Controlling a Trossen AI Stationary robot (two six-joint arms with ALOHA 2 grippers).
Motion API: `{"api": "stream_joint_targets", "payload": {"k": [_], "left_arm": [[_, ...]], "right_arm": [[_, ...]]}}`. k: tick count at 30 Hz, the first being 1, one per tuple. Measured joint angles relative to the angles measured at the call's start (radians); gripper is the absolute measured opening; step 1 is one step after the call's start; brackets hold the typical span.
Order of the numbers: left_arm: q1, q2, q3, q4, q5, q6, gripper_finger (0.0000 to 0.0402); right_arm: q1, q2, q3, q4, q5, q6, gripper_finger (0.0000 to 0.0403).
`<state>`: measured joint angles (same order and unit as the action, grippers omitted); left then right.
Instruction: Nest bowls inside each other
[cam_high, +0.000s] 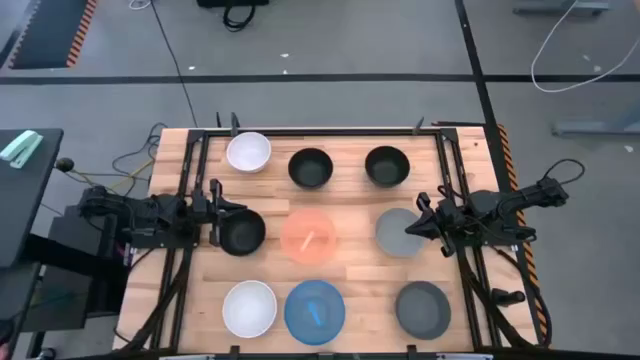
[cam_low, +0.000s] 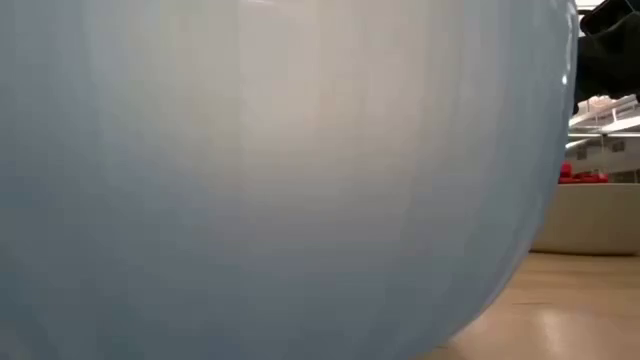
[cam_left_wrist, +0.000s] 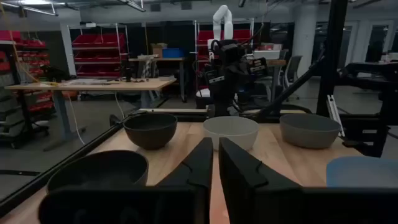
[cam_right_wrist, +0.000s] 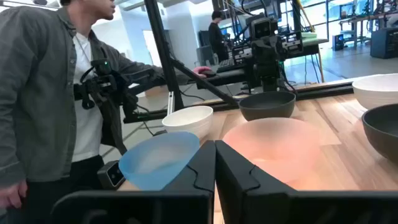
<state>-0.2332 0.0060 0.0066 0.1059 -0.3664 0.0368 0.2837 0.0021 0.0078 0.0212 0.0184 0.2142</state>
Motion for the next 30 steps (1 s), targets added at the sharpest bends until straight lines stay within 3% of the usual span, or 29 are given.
{"api": "stream_joint_targets", "payload": {"k": [30], "left_arm": [[0.000, 0.000, 0.000, 0.000, 0.000, 0.000, 0.0023]], "right_arm": [[0.000, 0.000, 0.000, 0.000, 0.000, 0.000, 0.0013]]}}
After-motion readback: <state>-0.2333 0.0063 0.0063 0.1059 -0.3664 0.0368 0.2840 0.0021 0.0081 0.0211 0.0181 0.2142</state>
